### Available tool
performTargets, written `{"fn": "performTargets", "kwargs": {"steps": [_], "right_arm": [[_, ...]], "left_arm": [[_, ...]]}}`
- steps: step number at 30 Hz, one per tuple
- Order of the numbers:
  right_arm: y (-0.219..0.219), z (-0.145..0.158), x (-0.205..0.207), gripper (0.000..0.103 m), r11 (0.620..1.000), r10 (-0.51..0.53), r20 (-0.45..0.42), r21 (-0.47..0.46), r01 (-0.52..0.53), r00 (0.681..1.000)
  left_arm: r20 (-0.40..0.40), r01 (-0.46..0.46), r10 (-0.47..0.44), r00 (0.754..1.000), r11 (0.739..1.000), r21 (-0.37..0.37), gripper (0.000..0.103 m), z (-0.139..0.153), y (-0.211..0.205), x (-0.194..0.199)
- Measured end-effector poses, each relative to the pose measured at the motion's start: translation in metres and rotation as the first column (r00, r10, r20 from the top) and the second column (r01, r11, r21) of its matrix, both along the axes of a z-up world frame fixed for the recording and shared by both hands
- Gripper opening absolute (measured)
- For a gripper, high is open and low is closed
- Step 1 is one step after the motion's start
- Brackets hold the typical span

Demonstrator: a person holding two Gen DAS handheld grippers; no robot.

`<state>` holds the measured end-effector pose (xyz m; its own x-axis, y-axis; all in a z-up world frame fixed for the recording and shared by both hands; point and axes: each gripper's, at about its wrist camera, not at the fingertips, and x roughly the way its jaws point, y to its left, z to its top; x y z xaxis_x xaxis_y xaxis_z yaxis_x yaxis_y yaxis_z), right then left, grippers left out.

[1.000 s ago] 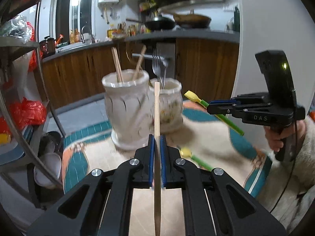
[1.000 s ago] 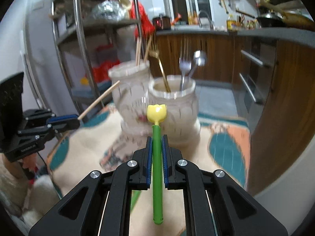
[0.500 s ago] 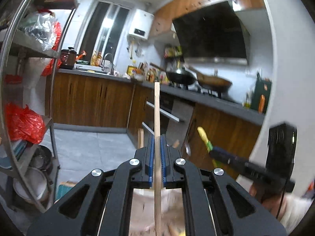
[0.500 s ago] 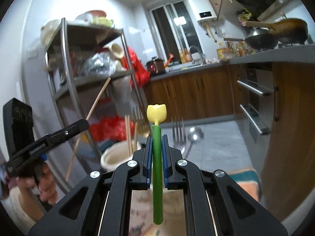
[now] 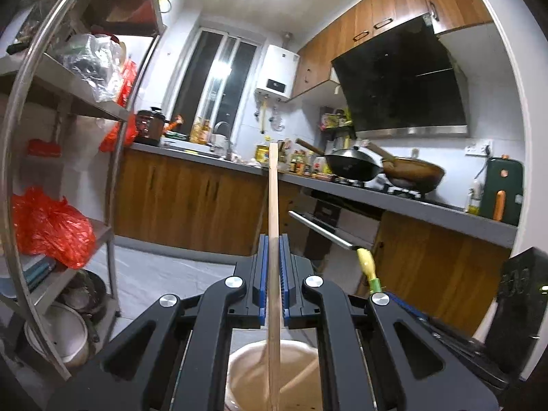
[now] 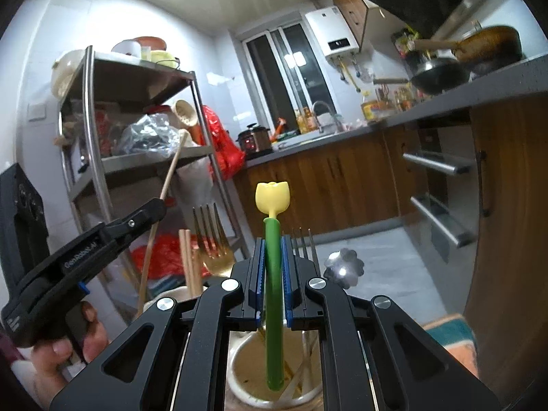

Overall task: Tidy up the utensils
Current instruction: 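Lift the chopstick and green spoon and carry both above the ceramic holder, then open the left tool over the larger pot while the right tool drops the spoon into the smaller pot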

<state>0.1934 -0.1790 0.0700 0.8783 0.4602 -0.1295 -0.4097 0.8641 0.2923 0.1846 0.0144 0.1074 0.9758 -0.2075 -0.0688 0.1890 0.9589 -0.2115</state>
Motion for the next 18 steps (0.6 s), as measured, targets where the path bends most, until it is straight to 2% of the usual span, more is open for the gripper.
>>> {"fn": "performTargets", "kwargs": {"steps": [7, 13, 18], "right_arm": [[0.013, -0.013, -0.005, 0.01, 0.995, -0.036, 0.032, -0.088, 0.038, 0.999], [0.005, -0.017, -0.006, 0.01, 0.996, -0.047, 0.004, -0.079, 0.047, 0.999], [0.002, -0.02, -0.014, 0.01, 0.994, -0.049, -0.013, -0.1, 0.047, 0.999]], "left_arm": [[-0.004, -0.008, 0.008, 1.0, 0.999, 0.035, 0.006, -0.013, 0.0, -0.007], [-0.01, -0.01, 0.01, 1.0, 0.998, 0.059, 0.006, -0.022, 0.005, -0.027], [-0.056, 0.012, -0.008, 0.998, 0.997, 0.078, 0.006, -0.03, 0.008, -0.033]]}}
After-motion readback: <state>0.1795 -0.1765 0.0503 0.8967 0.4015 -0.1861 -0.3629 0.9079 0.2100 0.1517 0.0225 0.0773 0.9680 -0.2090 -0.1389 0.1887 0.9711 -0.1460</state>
